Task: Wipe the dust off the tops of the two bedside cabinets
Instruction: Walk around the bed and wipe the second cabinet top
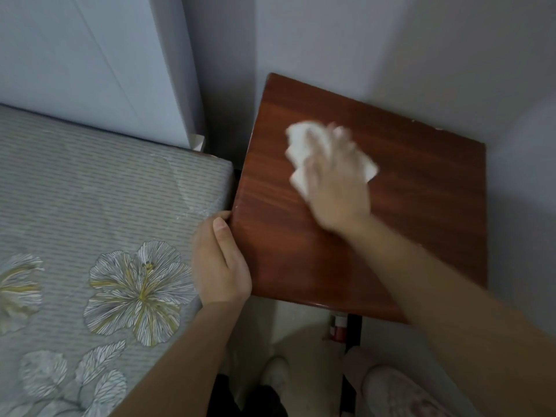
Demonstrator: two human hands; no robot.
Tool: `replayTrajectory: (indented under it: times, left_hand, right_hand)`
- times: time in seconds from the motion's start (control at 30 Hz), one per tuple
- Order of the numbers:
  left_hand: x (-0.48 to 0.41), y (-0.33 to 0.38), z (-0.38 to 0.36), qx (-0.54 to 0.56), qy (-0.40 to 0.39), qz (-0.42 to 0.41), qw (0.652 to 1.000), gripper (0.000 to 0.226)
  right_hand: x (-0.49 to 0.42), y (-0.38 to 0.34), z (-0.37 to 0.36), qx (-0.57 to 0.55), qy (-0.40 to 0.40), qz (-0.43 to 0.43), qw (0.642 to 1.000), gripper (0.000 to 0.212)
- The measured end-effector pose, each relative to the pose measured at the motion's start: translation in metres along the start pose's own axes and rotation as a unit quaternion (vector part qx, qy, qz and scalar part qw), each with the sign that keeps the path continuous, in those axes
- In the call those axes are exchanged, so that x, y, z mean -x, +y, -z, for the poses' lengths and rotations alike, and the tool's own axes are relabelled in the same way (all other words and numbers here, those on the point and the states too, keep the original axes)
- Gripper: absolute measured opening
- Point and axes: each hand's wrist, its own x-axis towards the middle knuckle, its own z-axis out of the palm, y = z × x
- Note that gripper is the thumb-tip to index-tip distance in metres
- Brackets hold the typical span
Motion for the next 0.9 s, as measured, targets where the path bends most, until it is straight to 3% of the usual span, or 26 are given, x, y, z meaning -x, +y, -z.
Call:
replayTrajectory:
  times: [0.1,0.2,0.27,0.33,0.4,0.5,0.57,0.67,0.8,0.87,0.9]
  left_hand:
    - [-0.001,0.002,0.001,0.006,-0.002,-0.001,1.000,0.043]
    - [0.000,0.004,0.003,0.002,-0.010,0.008,1.000,0.039]
    - [0.000,0.004,0.003,0.008,-0.016,0.013,1.000,0.042]
    - [0.001,0.003,0.003,0.016,-0.012,0.016,1.000,0.046]
    - [0.002,0.003,0.002,0.022,-0.002,0.018,1.000,0.049]
    - [0.002,0.002,0.003,0.035,0.008,0.024,0.999,0.049]
    - [0.000,0.001,0.003,0.043,0.008,0.027,0.999,0.048]
    - [-0.001,-0.001,0.003,0.061,0.008,0.026,0.998,0.051]
    - [0.003,-0.005,0.006,0.107,-0.002,0.050,0.993,0.052]
    - [0.002,-0.004,0.006,0.157,-0.014,0.093,0.983,0.059]
    - [0.001,-0.003,0.007,0.185,-0.018,0.126,0.974,0.059]
  right_hand:
    - [0.107,-0.018,0.014,-0.014,-0.063,0.236,0.970,0.048]
    - [0.165,0.024,0.022,0.009,-0.110,0.264,0.958,0.049]
    - [0.156,0.067,0.016,0.083,-0.093,0.212,0.969,0.049]
    - [0.122,0.103,0.008,0.128,-0.105,0.100,0.981,0.042]
    - [0.075,0.123,0.015,0.103,-0.066,-0.045,0.991,0.044]
    - [0.007,0.114,0.016,0.044,-0.015,-0.231,0.972,0.051]
    - [-0.014,0.073,0.001,0.012,0.034,-0.168,0.985,0.057]
    - [0.024,-0.007,-0.001,0.042,-0.009,0.085,0.995,0.054]
    - [0.082,-0.029,0.021,0.012,-0.136,0.329,0.935,0.049]
    - [0.047,-0.015,0.020,0.049,-0.114,0.335,0.934,0.051]
    - [0.023,-0.014,0.017,0.051,-0.090,0.272,0.957,0.058]
